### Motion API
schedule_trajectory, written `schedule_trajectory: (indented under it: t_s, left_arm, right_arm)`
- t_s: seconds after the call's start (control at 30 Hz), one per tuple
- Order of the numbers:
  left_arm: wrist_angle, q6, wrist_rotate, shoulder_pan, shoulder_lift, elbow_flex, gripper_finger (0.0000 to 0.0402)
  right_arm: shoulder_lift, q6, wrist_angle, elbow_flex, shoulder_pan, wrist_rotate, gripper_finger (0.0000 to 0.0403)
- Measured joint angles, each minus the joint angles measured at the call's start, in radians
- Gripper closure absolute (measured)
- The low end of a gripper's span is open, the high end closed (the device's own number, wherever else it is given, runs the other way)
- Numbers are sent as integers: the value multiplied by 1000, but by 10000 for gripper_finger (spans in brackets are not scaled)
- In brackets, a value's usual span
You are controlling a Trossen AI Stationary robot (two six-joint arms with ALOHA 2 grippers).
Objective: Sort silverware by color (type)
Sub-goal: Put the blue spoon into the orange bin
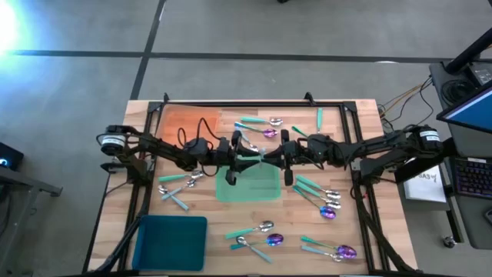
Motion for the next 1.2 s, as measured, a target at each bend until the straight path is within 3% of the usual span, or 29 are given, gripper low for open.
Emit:
schedule_trajectory:
  t_s: [0.2, 0.93, 1.03, 1.13, 1.2]
  left_arm:
    - [-2, 0, -67, 1, -8, -34, 299]
    - [-176, 0, -45, -7, -8, 79, 300]
    - [-177, 0, -47, -6, -8, 81, 321]
    - [-177, 8, -48, -6, -8, 81, 367]
    - [-177, 8, -48, -6, -8, 81, 373]
  right_arm:
    - [-6, -8, 0, 0, 0, -1, 381]
    - [0, -8, -8, 0, 0, -1, 381]
    - [0, -8, -10, 0, 0, -2, 381]
    - [0, -3, -12, 0, 0, -2, 381]
    - [0, -2, -11, 0, 0, -2, 381]
